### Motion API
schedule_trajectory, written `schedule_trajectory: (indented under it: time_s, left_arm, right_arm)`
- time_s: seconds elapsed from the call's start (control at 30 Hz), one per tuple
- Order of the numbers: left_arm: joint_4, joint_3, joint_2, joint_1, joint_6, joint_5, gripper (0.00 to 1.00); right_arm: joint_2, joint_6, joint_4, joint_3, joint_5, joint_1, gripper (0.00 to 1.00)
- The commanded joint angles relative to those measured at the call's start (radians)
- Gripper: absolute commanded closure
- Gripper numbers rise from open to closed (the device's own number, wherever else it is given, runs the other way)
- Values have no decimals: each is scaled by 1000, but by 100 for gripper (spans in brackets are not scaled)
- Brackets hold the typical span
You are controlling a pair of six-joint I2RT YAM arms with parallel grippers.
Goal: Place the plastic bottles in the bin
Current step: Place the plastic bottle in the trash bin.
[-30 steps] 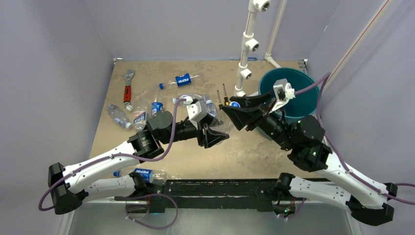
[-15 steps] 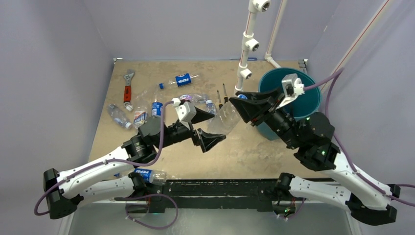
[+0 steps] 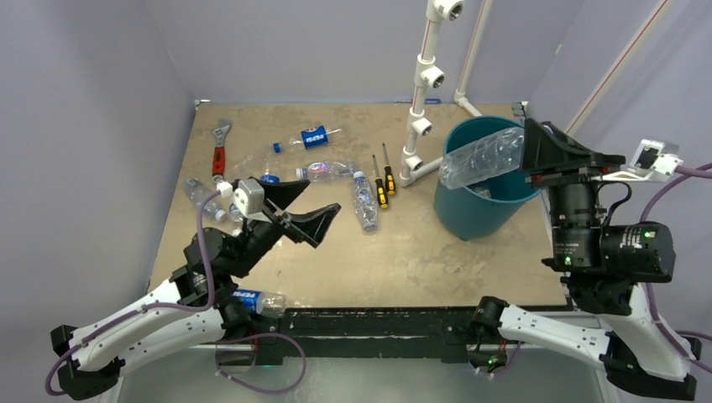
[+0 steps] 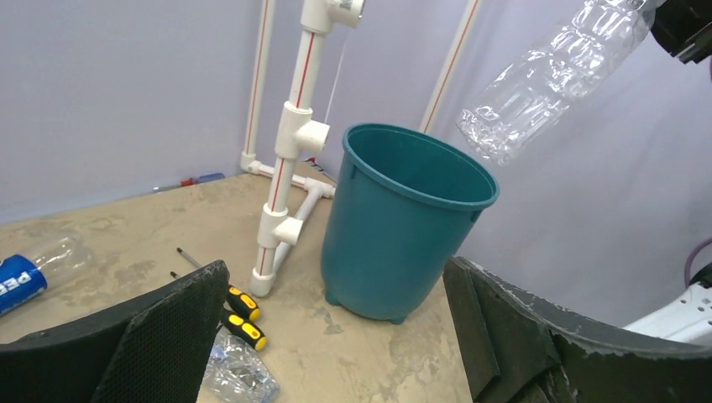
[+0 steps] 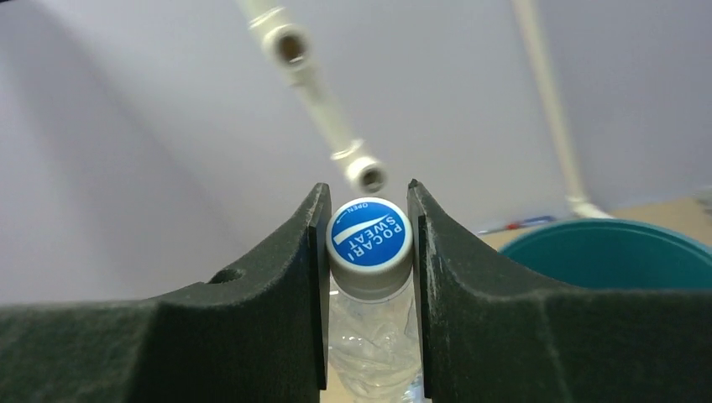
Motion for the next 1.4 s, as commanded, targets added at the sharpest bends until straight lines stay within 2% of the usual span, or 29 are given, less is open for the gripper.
schedule_trajectory:
  time_s: [0.0,0.1,0.17,0.2,0.23,0.27,0.33,0.43,0.67,0.8,0.83,0.9,1.0,1.07,1.2,1.3,1.37]
  left_arm:
    - [6,-25,15,1,-26,-56,1]
    - [1,-18,62,1,-35,-69,1]
    - [-5,-12,93,1,-52,-92,1]
    - [-11,-10,108,1,-59,-106,1]
    - [-19,-6,119,1,-67,-121,1]
    - [-25,-6,128,1,-77,-134,0]
    - [-19,-15,135,1,-90,-138,1]
    - [-17,-25,135,1,-109,-137,1]
    - [-74,-44,113,1,-194,-228,1]
    - [-166,-44,135,1,-329,-306,1]
    - [-201,-39,147,1,-370,-328,1]
    - [-296,-20,179,1,-461,-382,1]
    - [-377,-16,210,1,-557,-443,0]
    - [-387,-25,220,1,-602,-456,0]
    - [-364,-41,241,1,-617,-429,1]
    - [-344,-41,258,1,-599,-395,0]
    - [-323,-42,269,1,-583,-379,0]
  right_arm:
    - [85,-399,323,-73,375,1,100]
    - [161,-482,425,-85,441,-2,100]
    - [204,-601,623,-119,470,-30,100]
    - [217,-610,644,-124,471,-78,100]
    - [228,-572,621,-121,466,-136,100]
    - [233,-480,517,-109,443,-203,100]
    - [254,-182,197,-46,350,-349,100]
    - [315,17,-5,-22,227,-504,100]
    - [349,250,-121,-118,93,-619,100]
    - [385,391,-223,-120,-28,-688,100]
    - [397,418,-249,-113,-47,-698,98]
    - [407,442,-272,-109,-65,-703,82]
    - [406,469,-301,-115,-95,-709,43]
    - [394,492,-326,-123,-115,-709,26]
    - [343,502,-360,-116,-143,-709,14]
    - [277,479,-366,-92,-178,-709,13]
    - [214,427,-329,-97,-296,-709,14]
